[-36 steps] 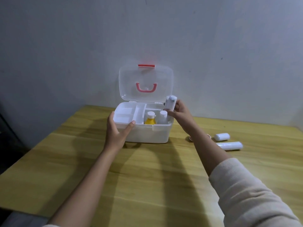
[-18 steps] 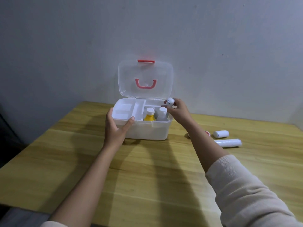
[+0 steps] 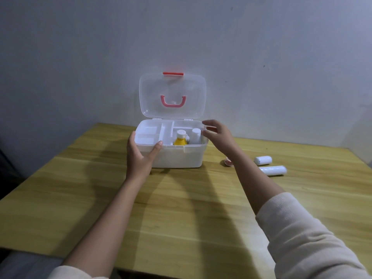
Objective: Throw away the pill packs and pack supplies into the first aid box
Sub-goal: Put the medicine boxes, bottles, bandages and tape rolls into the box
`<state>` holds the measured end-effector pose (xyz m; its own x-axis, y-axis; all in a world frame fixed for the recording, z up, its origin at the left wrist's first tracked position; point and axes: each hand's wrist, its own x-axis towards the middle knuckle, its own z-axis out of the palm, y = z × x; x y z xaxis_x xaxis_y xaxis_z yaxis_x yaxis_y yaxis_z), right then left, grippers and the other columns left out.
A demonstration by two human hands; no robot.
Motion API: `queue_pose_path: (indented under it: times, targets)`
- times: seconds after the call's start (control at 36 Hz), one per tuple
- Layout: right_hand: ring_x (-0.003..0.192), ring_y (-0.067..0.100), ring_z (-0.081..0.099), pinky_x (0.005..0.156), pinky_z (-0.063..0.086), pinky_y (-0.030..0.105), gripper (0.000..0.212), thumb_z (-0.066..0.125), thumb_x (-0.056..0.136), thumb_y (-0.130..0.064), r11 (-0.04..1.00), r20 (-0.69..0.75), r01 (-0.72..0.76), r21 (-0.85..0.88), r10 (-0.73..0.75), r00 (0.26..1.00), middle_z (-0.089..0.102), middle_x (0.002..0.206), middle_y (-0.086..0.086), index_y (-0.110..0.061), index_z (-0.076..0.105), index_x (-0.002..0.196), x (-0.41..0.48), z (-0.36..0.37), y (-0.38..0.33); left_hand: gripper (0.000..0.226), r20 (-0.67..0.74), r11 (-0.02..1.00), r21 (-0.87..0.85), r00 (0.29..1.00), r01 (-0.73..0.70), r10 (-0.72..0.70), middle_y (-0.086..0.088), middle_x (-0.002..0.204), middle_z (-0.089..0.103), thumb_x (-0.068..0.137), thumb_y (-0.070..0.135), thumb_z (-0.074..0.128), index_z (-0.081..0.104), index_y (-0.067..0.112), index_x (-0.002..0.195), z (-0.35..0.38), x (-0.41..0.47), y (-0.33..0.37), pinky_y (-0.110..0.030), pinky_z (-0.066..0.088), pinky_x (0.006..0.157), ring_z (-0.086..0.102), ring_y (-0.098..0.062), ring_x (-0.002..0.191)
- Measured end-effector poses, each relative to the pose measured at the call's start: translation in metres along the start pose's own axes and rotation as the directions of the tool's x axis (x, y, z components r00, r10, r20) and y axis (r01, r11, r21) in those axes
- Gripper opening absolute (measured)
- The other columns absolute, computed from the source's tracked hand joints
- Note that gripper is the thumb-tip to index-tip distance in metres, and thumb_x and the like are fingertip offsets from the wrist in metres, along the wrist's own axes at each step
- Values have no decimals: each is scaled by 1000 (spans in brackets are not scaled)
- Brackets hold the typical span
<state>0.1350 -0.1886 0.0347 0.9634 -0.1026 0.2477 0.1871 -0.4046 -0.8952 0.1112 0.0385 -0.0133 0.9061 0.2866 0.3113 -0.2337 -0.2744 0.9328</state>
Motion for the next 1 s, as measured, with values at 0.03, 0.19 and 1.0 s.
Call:
queue_pose_path:
  times: [0.03, 0.19, 1.0]
  targets:
    - [120, 15, 52, 89, 45, 27, 36, 61, 86, -23, 1000, -17, 17, -15, -17, 1000, 57, 129, 3, -15, 56, 121, -5, -4, 2, 86, -5, 1000, -2, 1000, -1, 1, -3, 149, 31, 76, 39, 71, 22, 17, 144, 1, -1, 0, -31, 30, 110, 31, -17, 136]
    - [113, 14, 52, 78, 52, 17, 37, 59, 89, -16, 977, -143, 86, -194, -115, 983, 53, 132, 5, -13, 52, 125, -38, -50, 37, 85, -16, 1000, -4, 1000, -14, 14, -2, 148, 31, 77, 40, 71, 22, 18, 144, 4, -5, 0, -30, 30, 109, 32, -16, 135]
    - [114, 40, 42, 98, 35, 41, 40, 54, 90, -35, 618, -173, -158, -771, 35, 984, 55, 123, 15, -17, 53, 126, -83, -109, 102, 86, -44, 997, 57, 997, -61, 64, -5, 148, 31, 77, 41, 70, 23, 13, 143, 10, -14, 3, -29, 28, 111, 31, -17, 135]
